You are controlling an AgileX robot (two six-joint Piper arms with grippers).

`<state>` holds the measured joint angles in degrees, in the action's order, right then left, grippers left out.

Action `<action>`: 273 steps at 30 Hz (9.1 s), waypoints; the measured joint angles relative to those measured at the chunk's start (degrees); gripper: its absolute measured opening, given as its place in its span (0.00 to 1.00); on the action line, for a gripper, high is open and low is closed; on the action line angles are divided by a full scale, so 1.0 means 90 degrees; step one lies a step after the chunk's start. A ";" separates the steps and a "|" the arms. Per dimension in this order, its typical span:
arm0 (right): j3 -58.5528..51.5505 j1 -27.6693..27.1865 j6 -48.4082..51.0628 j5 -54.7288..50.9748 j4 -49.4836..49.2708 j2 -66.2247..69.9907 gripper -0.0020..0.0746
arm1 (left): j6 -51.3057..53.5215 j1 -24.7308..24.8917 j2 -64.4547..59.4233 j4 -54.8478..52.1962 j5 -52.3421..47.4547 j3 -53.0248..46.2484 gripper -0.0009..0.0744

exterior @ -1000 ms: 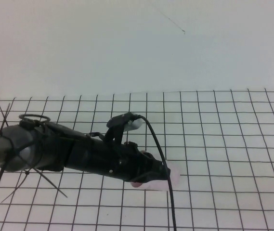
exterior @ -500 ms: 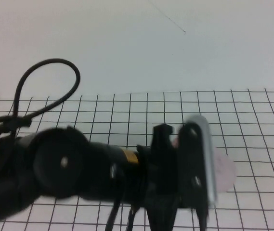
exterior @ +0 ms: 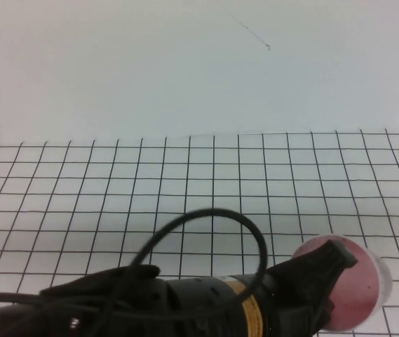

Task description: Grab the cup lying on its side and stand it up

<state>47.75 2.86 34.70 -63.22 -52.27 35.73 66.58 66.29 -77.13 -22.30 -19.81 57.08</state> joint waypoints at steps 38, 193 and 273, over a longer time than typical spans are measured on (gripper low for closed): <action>0.1777 0.3433 -0.1078 0.0784 0.3427 0.4310 0.36 | -0.0454 0.0000 -0.0464 -0.0432 -0.0640 0.0000 0.01; -0.2405 0.2468 -0.4721 0.2142 0.6667 -0.2808 0.02 | -1.5853 -0.0741 0.6374 -0.2165 -0.4261 -0.2678 0.01; -0.2405 0.2468 -0.4723 0.2142 0.6553 -0.2808 0.02 | -0.8408 -0.6422 0.8740 0.2399 0.0348 -0.6607 0.01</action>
<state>26.11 25.07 -7.80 -43.94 6.70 10.46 -9.09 8.49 1.53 -0.71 -16.68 -2.39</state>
